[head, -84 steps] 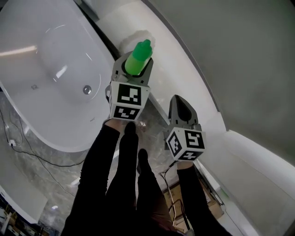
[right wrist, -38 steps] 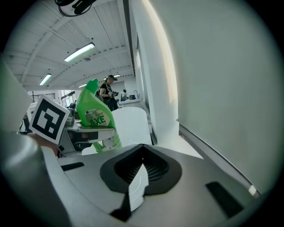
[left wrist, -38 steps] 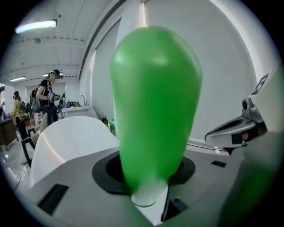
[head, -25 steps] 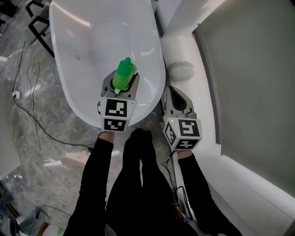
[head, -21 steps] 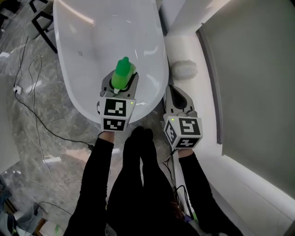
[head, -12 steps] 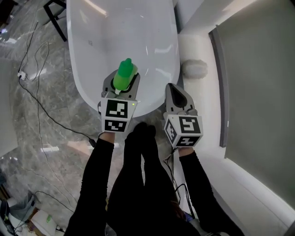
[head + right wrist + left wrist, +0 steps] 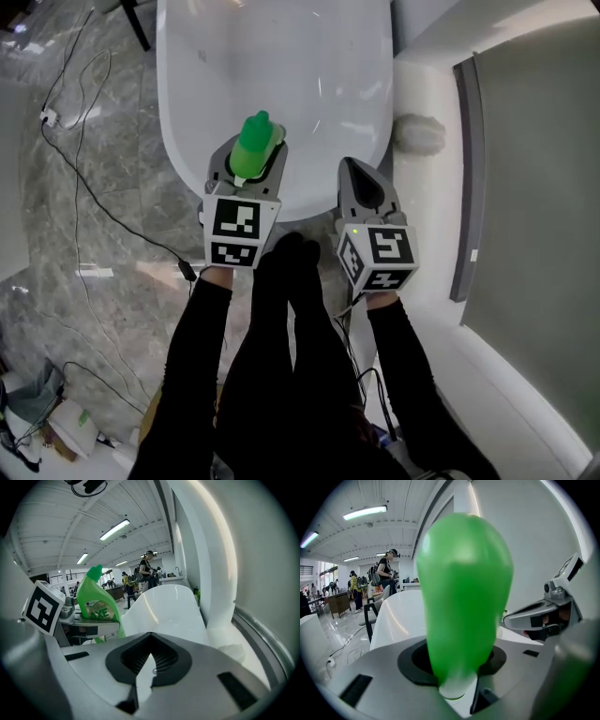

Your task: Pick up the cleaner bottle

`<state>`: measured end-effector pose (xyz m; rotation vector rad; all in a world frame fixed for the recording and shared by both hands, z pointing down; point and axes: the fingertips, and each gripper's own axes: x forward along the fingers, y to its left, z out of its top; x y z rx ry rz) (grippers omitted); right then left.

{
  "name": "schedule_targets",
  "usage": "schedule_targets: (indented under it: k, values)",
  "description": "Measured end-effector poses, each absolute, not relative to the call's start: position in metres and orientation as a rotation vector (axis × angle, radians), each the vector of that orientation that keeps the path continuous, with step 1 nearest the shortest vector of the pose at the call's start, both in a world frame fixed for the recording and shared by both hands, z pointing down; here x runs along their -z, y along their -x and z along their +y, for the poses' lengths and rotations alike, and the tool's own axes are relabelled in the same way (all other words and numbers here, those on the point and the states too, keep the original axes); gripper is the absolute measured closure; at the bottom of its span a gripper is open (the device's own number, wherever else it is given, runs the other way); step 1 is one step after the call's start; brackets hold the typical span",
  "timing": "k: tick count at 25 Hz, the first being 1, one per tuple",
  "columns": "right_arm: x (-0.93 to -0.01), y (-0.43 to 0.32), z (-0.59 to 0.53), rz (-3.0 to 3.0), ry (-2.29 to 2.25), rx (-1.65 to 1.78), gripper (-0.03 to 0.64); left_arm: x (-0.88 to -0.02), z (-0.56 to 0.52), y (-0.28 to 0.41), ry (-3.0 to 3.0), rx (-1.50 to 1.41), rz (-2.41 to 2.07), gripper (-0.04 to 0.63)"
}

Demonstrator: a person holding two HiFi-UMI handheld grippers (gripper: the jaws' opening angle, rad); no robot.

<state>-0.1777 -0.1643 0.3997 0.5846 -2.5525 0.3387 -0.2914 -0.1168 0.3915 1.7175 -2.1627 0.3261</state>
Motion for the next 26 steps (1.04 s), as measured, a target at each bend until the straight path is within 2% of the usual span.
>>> schedule_targets:
  k: [26]
  values:
    - [-0.415, 0.189, -0.142, -2.532, -0.531, -0.299, 0.615, -0.403, -0.102, 0.295, -1.715, -0.331, -2.15, 0.404]
